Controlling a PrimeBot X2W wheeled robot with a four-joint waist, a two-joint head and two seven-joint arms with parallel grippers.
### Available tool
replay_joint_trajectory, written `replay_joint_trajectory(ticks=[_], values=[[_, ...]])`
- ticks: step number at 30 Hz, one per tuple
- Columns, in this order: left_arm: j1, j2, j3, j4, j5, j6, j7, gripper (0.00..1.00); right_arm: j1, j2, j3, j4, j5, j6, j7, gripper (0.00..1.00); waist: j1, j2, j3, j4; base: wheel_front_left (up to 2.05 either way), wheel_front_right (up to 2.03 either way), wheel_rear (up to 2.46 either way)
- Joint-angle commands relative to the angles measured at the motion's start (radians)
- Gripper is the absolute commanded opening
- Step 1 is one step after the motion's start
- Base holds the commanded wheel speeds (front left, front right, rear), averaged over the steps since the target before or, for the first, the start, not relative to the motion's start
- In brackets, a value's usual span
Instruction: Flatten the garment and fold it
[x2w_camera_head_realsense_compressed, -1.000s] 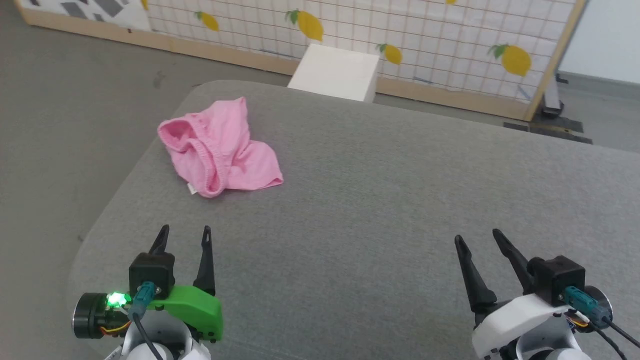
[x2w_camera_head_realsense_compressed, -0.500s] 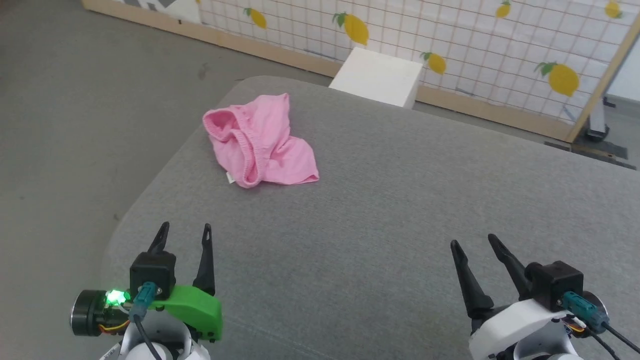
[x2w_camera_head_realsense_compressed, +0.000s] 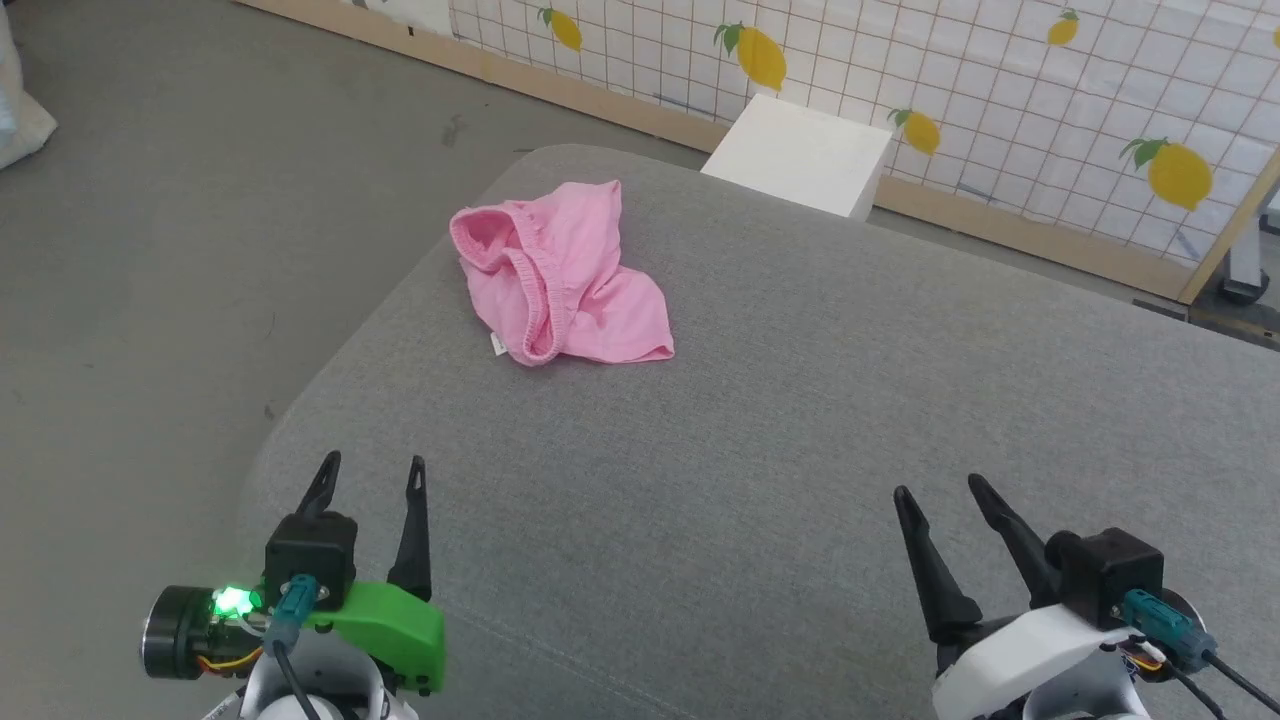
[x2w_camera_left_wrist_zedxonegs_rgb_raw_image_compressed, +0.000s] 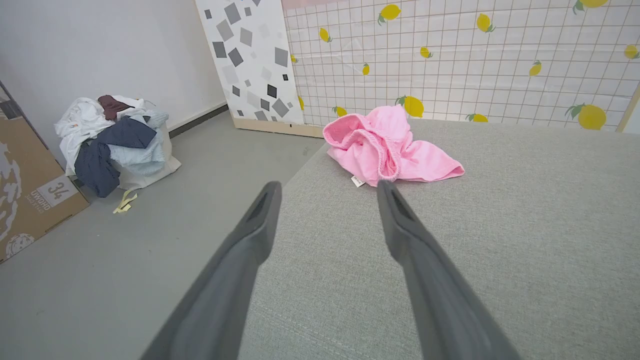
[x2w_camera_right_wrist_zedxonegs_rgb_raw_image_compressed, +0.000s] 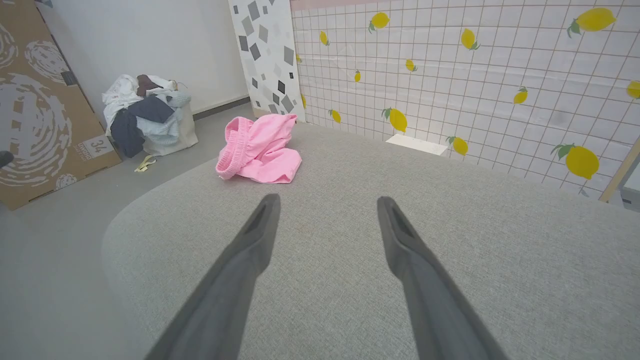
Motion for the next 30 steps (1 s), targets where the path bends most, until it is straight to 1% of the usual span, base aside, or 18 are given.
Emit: replay_joint_trajectory(ticks=[1,9,16,24,30], values=[[0.013,0.007,-0.005,-0.005,-0.001,0.008,-0.006,1.00,0.010,0.002,0.003,-0.006,0.009,-0.001,-0.006,1.00,0.0000,0.0000,0.002,0.004,0.00,0.00,0.00],[0.011,0.017,-0.018,-0.012,-0.007,0.016,-0.006,1.00,0.015,0.002,0.013,-0.009,0.010,-0.002,-0.007,1.00,0.0000,0.0000,0.006,0.023,0.00,0.00,0.00],[0.008,0.021,-0.021,-0.018,-0.014,0.020,-0.011,1.00,0.011,-0.006,0.013,-0.020,0.006,-0.002,-0.004,1.00,0.0000,0.0000,0.031,0.015,0.00,0.00,0.00],[-0.043,0.007,-0.031,-0.018,-0.037,0.014,0.000,1.00,-0.001,-0.036,0.011,-0.062,-0.010,-0.002,0.018,1.00,0.0000,0.0000,0.109,-0.032,0.00,0.00,0.00],[-0.185,0.013,-0.045,0.012,-0.063,-0.030,0.060,1.00,-0.022,-0.075,-0.003,-0.131,-0.028,-0.002,0.043,1.00,0.0000,0.0000,0.215,-0.088,0.00,0.00,0.00]])
